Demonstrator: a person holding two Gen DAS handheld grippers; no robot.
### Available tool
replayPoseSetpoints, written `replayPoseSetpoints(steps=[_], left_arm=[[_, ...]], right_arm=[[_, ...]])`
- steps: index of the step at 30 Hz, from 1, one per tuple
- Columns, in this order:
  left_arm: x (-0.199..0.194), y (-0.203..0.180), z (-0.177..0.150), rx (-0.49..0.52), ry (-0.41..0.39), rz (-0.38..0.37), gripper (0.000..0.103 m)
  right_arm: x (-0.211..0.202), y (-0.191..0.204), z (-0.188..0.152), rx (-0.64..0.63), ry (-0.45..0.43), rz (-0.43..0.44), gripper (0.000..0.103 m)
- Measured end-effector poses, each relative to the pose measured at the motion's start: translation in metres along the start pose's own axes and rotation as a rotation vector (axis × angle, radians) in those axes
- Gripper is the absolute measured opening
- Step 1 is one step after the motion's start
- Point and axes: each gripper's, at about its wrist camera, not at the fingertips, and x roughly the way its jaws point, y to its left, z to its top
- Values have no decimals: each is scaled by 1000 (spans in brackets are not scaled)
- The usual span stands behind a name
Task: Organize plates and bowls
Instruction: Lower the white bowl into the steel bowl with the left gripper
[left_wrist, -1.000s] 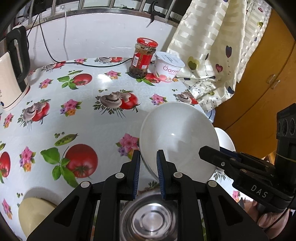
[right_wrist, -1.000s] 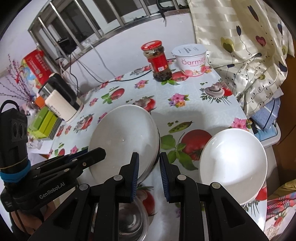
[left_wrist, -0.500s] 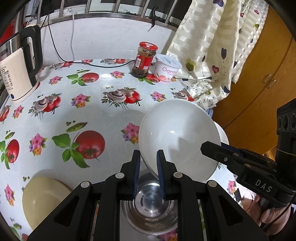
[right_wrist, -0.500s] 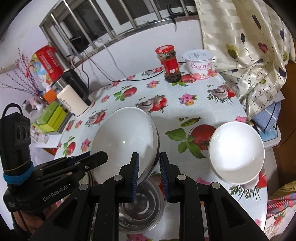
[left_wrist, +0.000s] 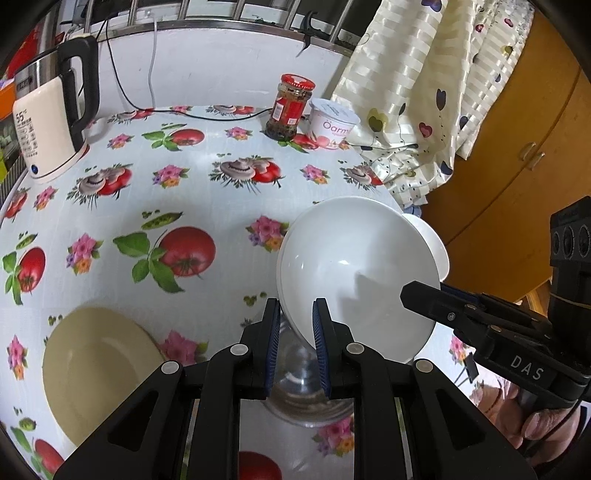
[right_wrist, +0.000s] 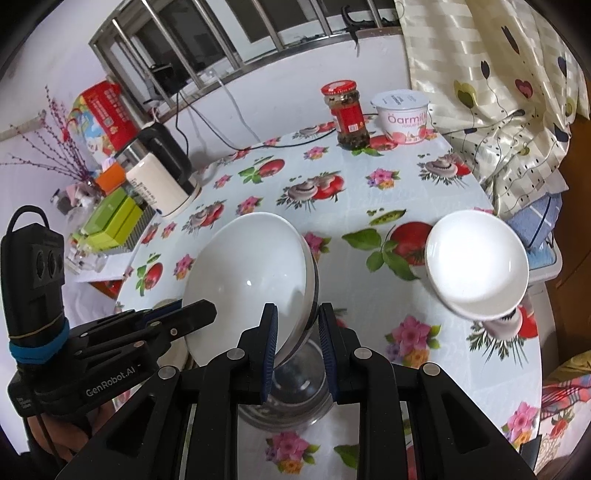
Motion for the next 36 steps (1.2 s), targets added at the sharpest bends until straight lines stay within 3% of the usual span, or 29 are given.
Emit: replayPoseSetpoints(steps=[19,36], left_arm=[[10,4,-35,-18,87,12,19],[24,7,-43,-33,150,26,19]], right_arm=[[18,-5,-37,11,110,-4,22],[33,-9,-46,3,168,-13,23]])
